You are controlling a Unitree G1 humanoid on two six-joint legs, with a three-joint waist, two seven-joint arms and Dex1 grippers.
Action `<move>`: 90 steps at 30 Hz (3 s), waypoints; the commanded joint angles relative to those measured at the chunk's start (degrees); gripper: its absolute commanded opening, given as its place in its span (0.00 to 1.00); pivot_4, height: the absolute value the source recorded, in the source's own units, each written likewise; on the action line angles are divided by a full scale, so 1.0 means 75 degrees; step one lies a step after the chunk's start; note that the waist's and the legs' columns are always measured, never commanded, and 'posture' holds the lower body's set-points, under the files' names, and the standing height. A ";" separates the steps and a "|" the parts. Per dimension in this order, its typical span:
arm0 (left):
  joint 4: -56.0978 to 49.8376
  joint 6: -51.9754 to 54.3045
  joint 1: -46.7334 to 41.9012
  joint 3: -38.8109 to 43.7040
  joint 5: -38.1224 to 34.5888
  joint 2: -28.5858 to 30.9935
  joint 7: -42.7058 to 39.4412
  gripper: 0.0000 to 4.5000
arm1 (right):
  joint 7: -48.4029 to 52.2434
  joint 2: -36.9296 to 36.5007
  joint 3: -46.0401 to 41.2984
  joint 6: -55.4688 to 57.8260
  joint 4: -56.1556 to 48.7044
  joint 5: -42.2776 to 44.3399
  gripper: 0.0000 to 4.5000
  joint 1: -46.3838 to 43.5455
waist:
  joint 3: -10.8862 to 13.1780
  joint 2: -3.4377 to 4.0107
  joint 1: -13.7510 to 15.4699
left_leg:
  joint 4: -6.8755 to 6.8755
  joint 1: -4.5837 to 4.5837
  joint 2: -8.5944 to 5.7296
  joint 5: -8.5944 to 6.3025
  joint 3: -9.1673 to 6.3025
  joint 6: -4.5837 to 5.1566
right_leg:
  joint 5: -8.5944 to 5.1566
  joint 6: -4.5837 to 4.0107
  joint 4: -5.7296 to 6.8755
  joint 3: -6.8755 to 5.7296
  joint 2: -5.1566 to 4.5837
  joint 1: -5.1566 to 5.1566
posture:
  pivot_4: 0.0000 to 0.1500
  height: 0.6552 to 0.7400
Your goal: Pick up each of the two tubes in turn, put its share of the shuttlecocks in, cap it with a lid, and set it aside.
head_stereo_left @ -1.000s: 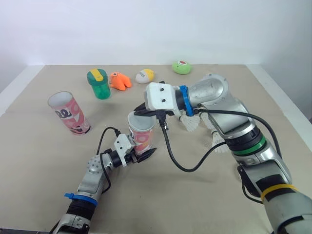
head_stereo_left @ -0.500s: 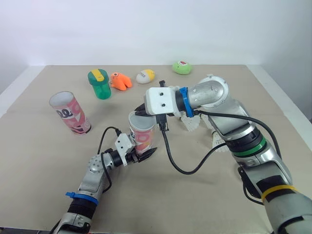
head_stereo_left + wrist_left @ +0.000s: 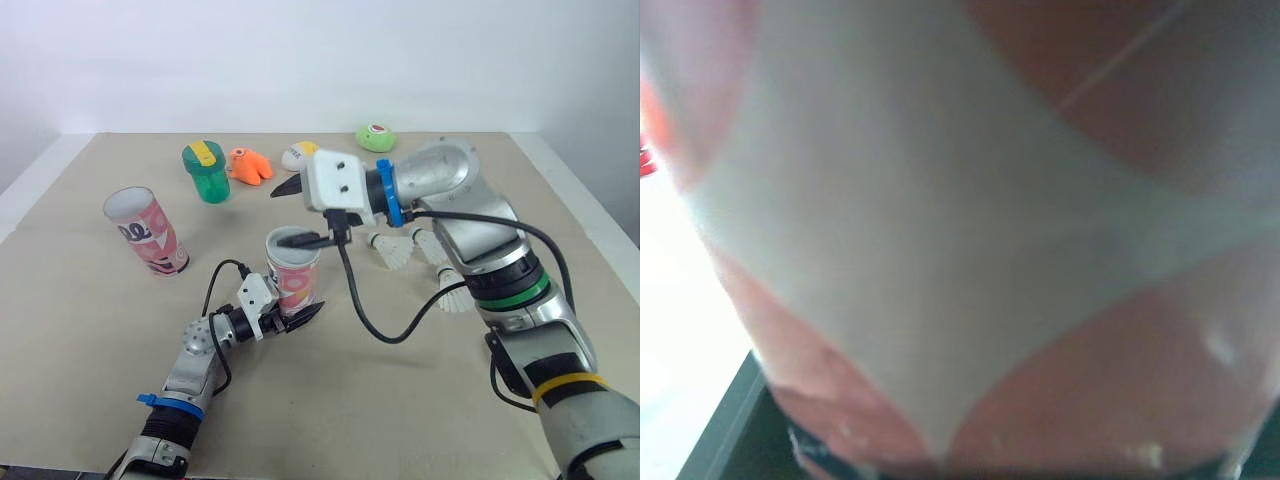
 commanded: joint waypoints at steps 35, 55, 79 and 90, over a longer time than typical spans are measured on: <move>-0.1130 0.1231 0.0998 0.0085 -0.0505 0.1129 -0.0533 1.00 | -0.0363 -0.0954 -0.2792 0.3502 -0.2636 0.3740 0.75 0.2557 | -0.0068 -0.0029 -0.0083 | -0.0096 -0.0117 0.0007 0.0000 -0.0064 0.0007 | 0.0062 -0.0019 -0.0126 -0.0040 -0.0001 -0.0037 | 1.00 1.00; -0.3335 0.2995 0.1162 0.0366 -0.1641 0.3338 -0.1736 1.00 | -0.2201 0.0956 -0.0377 -0.1103 -0.0384 0.0921 0.97 0.5746 | 0.0072 -0.0122 -0.0185 | -0.0107 -0.0121 0.0129 -0.0009 -0.0082 -0.0038 | 0.0033 -0.0106 -0.0107 -0.0075 0.0147 -0.0051 | 1.00 1.00; -0.4365 0.4486 0.0066 0.2107 -0.3272 0.3888 -0.0998 1.00 | -0.2843 0.1153 -0.1387 0.0330 -0.2145 0.2221 0.62 0.5836 | 0.0111 -0.0137 -0.0168 | -0.0053 -0.0129 0.0134 -0.0012 -0.0112 -0.0044 | 0.0035 -0.0118 -0.0045 -0.0091 0.0158 -0.0051 | 1.00 1.00; -0.3875 0.4683 -0.2345 0.0239 -0.2826 0.1598 0.0144 1.00 | -0.5995 0.0650 -0.5043 0.1609 -0.3454 0.2806 0.62 0.6564 | 0.0118 -0.0149 0.0017 | 0.0012 -0.0131 0.0095 0.0018 -0.0140 -0.0093 | 0.0044 -0.0080 0.0007 -0.0104 0.0137 -0.0030 | 1.00 1.00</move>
